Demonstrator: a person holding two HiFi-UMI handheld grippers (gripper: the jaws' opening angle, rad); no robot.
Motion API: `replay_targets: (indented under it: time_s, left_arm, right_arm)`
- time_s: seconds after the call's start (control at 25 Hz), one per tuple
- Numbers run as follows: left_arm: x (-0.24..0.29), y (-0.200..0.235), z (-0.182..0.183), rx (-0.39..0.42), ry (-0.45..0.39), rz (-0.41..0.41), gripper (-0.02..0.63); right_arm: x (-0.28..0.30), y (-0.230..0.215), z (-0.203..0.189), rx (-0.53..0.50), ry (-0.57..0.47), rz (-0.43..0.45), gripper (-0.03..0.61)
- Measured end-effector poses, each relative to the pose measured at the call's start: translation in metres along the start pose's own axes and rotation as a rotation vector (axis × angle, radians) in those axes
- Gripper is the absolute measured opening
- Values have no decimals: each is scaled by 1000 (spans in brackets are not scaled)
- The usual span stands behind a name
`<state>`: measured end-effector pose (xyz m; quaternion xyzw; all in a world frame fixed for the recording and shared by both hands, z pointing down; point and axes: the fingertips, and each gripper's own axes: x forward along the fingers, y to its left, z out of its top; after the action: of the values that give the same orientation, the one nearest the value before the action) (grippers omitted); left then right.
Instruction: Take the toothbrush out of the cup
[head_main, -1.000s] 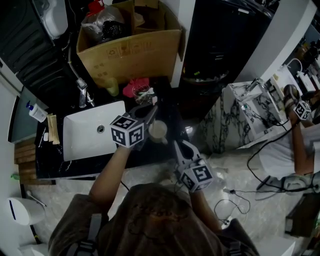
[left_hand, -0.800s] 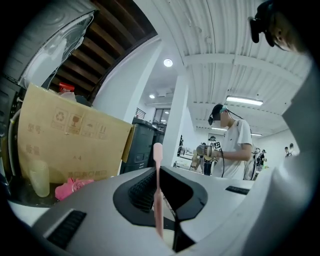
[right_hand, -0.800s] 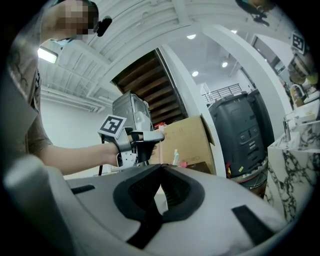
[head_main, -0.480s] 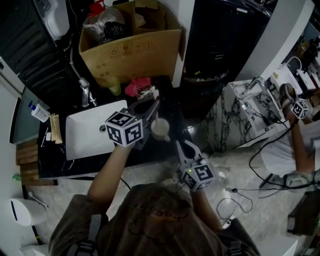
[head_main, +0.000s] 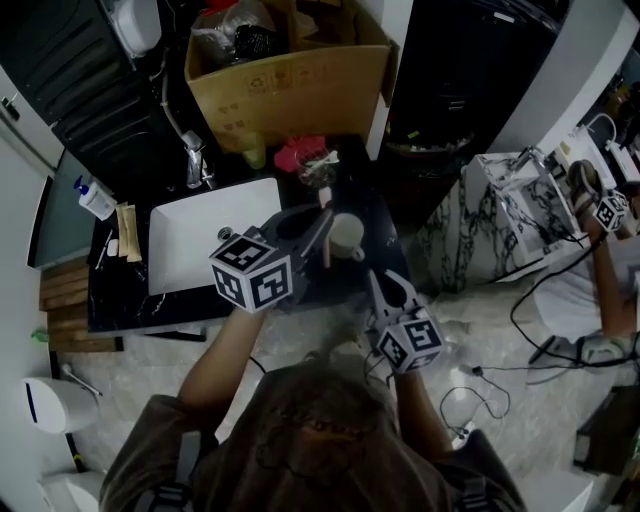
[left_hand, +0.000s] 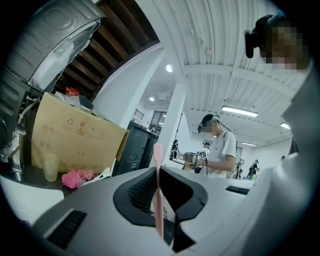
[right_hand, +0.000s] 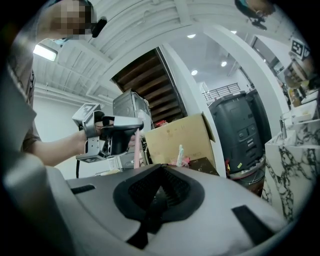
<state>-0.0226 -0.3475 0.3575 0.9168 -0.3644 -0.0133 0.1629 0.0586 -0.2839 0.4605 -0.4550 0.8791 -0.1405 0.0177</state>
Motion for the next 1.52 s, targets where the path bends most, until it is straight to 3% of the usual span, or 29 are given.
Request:
replay_targets:
  time_s: [0.6, 0.96, 1.2, 1.52]
  left_arm:
    - [-88, -64, -28, 18, -42, -38, 20]
    - [-114, -115, -56, 57, -51, -13, 20]
    - [-142, -148, -77, 42, -74, -9, 20]
    - [-173, -165, -114, 73, -68, -2, 20]
  right_arm:
    - [-50, 55, -1, -14, -17, -7, 2]
    - [-89, 77, -5, -33, -8, 54, 2]
    - [-126, 97, -13, -41, -9, 65, 2]
    - [-153, 128, -20, -67, -22, 106, 2]
